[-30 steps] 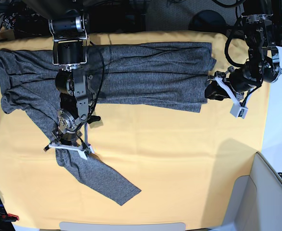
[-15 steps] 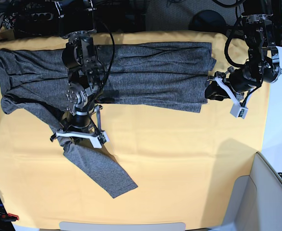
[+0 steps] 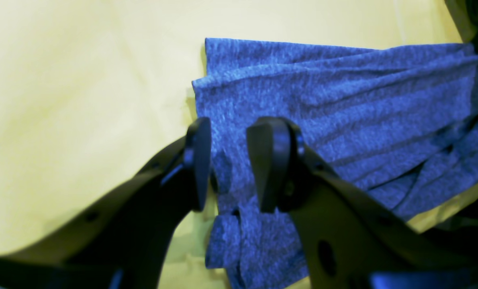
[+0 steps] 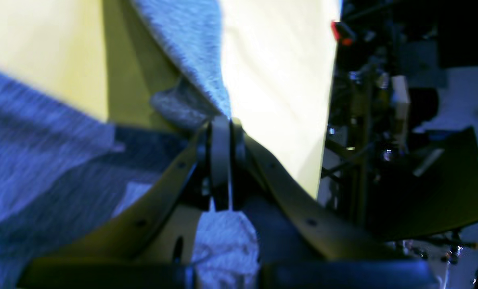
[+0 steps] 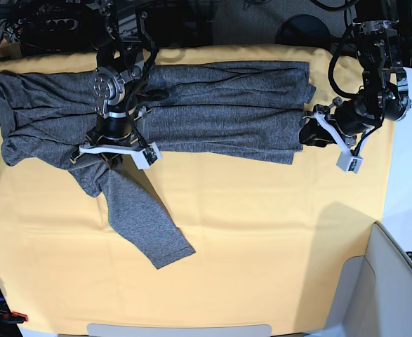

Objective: Fold the T-shirt properly
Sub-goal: 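Drag the grey sleeve with the right gripper across the strip toward the arm bases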

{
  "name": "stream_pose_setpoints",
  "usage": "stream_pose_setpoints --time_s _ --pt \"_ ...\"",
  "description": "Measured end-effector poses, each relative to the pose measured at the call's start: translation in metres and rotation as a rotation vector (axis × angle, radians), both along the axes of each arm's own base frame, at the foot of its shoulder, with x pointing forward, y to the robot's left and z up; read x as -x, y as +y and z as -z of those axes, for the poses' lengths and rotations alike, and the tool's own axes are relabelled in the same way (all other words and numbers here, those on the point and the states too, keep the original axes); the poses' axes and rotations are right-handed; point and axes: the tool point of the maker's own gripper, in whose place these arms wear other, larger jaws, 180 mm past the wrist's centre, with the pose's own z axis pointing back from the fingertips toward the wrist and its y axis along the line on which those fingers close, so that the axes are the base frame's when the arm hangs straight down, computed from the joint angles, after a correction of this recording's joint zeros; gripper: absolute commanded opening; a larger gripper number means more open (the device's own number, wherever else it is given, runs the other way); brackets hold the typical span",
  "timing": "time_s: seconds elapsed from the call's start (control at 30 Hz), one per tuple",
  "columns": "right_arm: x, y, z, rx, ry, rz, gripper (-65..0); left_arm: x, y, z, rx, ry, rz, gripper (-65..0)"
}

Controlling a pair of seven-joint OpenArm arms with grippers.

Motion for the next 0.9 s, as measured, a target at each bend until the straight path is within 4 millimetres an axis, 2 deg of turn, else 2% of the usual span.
stream_pose_setpoints --time_s 0.2,0.57,0.9 --pt "0.027 0.005 0.023 0.002 0.087 -0.02 -64.8 0.0 0.0 0.0 -0.001 -0.001 -0.001 -46.5" --pt "0.06 0.051 0.043 -0.007 0.164 -0.184 -64.8 0.0 0.0 0.0 -0.001 -0.001 0.0 -46.5" --pt "0.086 0.042 0.061 0.046 0.236 -0.227 -64.8 0.0 0.0 0.0 -0.001 0.0 0.001 -46.5"
